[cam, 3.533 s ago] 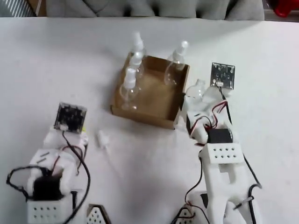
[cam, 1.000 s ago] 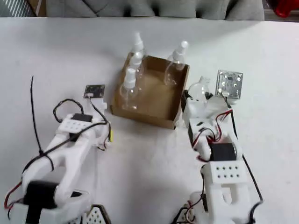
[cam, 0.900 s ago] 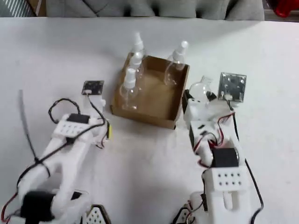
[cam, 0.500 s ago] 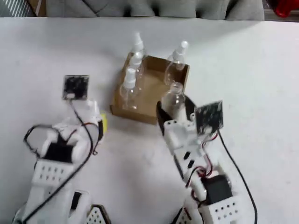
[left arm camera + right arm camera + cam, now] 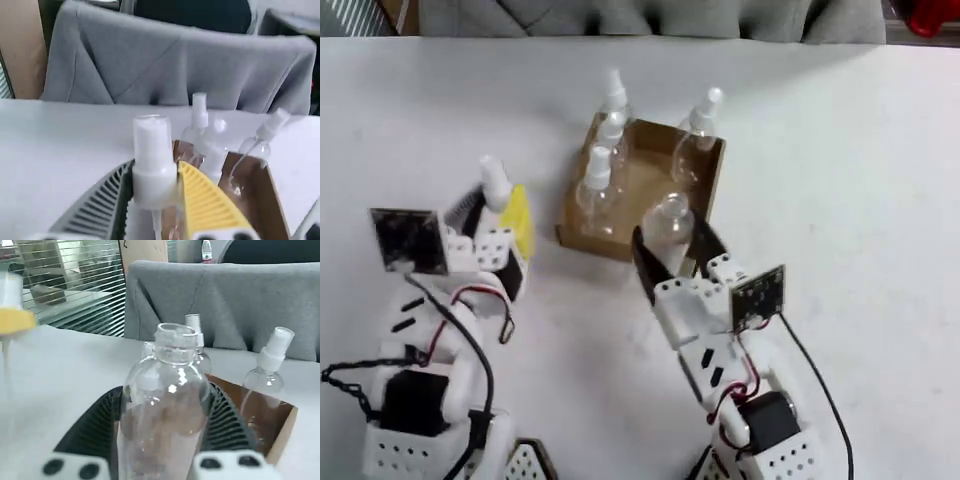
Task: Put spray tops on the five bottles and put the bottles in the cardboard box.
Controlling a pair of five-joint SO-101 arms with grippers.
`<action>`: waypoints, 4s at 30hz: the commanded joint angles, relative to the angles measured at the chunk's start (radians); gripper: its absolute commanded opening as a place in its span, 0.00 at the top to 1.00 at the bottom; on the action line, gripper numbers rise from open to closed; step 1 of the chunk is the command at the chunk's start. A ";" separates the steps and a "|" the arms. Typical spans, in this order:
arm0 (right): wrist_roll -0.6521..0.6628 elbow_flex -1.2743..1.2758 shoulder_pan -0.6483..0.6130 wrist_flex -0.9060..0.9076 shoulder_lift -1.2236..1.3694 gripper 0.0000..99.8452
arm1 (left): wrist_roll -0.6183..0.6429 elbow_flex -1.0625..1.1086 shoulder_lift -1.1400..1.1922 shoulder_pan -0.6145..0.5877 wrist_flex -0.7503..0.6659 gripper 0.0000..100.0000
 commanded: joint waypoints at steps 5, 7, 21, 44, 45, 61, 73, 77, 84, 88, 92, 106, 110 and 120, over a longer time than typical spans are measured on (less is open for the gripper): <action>0.011 0.014 -0.128 -0.025 -0.013 0.98 | -0.011 -0.189 -0.021 0.004 -0.350 0.98; 0.011 0.023 -0.156 -0.025 -0.013 0.98 | -0.011 -0.213 -0.021 0.004 -0.408 0.98; 0.110 0.074 -0.289 -0.018 -0.013 0.98 | -0.009 -0.565 0.216 0.005 -0.433 0.98; 0.207 0.103 -0.338 0.019 -0.015 0.98 | -0.069 -0.299 -0.038 0.243 -0.227 0.98; 0.207 0.103 -0.338 0.019 -0.015 0.98 | -0.069 -0.285 -0.038 0.242 -0.258 0.98; 0.201 0.103 -0.337 0.044 -0.013 0.98 | 0.049 -0.110 -0.044 0.150 -0.397 0.98; 0.201 0.103 -0.337 0.050 -0.013 0.98 | 0.097 -0.098 -0.159 0.159 -0.273 0.98; 0.201 0.103 -0.340 0.050 -0.013 0.98 | 0.097 -0.005 -0.263 0.151 -0.278 0.98; 0.207 0.103 -0.344 0.085 -0.013 0.98 | 0.097 0.068 -0.295 0.153 -0.330 0.98; 0.207 0.103 -0.344 0.090 -0.013 0.98 | 0.097 0.061 -0.294 0.159 -0.397 0.98; 0.207 0.103 -0.344 0.090 -0.013 0.98 | 0.097 0.069 -0.294 0.157 -0.396 0.98; 0.207 0.103 -0.344 0.090 -0.013 0.98 | 0.098 0.253 -0.303 0.269 -0.393 0.98; 0.207 0.103 -0.343 0.090 -0.013 0.98 | 0.094 0.250 -0.305 0.289 -0.252 0.98; 0.209 0.103 -0.340 0.084 -0.013 0.98 | 0.089 0.226 -0.305 0.344 -0.018 0.98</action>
